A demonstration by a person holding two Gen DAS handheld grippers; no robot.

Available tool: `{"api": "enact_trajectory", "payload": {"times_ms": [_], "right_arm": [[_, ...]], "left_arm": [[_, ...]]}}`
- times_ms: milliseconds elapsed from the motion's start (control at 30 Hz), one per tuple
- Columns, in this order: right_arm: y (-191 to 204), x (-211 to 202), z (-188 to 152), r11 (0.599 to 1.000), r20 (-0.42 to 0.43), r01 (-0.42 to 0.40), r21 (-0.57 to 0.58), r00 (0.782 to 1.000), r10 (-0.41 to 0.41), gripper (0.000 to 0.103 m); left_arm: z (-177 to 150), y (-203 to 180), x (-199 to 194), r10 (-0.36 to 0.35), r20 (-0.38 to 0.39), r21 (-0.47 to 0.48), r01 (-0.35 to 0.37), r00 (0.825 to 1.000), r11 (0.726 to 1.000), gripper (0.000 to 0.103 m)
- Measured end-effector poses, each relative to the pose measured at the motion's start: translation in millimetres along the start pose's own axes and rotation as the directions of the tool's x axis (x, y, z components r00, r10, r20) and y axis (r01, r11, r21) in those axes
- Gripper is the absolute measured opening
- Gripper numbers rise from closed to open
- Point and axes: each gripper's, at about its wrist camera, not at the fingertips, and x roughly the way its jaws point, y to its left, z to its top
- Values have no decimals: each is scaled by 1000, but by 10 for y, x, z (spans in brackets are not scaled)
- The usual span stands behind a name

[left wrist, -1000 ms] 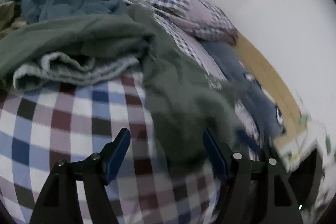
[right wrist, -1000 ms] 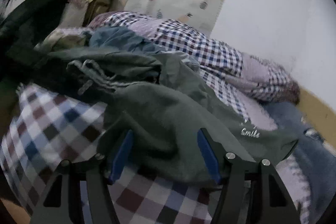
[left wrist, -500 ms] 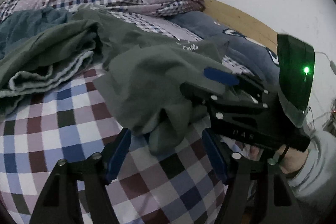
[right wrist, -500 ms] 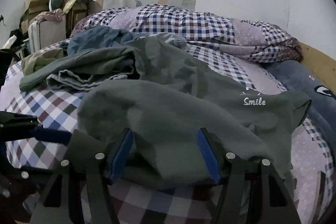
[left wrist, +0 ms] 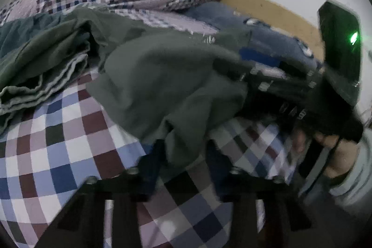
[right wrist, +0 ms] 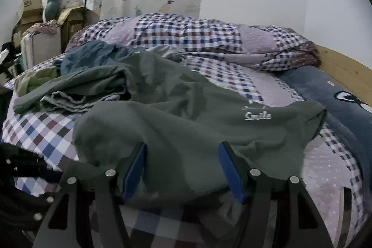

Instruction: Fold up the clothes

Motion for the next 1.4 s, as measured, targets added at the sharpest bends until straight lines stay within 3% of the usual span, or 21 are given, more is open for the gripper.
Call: {"api": "enact_trajectory", "payload": {"times_ms": [67,233,333,400,533,700,800,867,967,1133,1400], "right_arm": [[-93,-44,11,1000,9,7,29,1000,-7,68],[-406,-158,23,986,27,-26,163,999,22,68],[-633,-254,5,960,52,-70,273,997,58,68],[-758,-321,-16,947,62,-59,315,997,41,68],[-1055,-524,-137,920,69,-29,390,998,2,68],[-1442,-744,-416,873,36,-56,485,998,45,68],[-1674,-831,-659,828,-6,-56,558,997,72,68],[-1817,-867,-858,785,-41,-72,615,992,123,68],[-1937,-933,-1095,766,-93,-56,641,984,150,68],[-2049,-1066,-1351,737,-108,-93,669,969,220,68],[-1662,-973,-1452,761,-161,-211,613,910,381,51]], "left_arm": [[14,14,21,-4,-2,-19,4,1000,1000,10],[78,131,-115,-115,58,-120,122,992,985,3],[101,221,-280,-213,123,-186,234,969,954,3],[116,319,-462,-288,203,-232,332,936,915,3],[139,537,-884,-338,366,-282,450,867,848,3],[35,931,-1458,-316,577,-340,573,753,746,3],[-142,1159,-1697,-264,650,-378,604,713,702,3],[-248,1229,-1782,-238,663,-398,604,709,691,3],[-378,1285,-1880,-195,672,-426,588,714,688,2],[-481,1238,-1934,-142,650,-458,534,747,711,2],[-768,1288,-1996,-39,611,-546,457,790,703,2]]}}
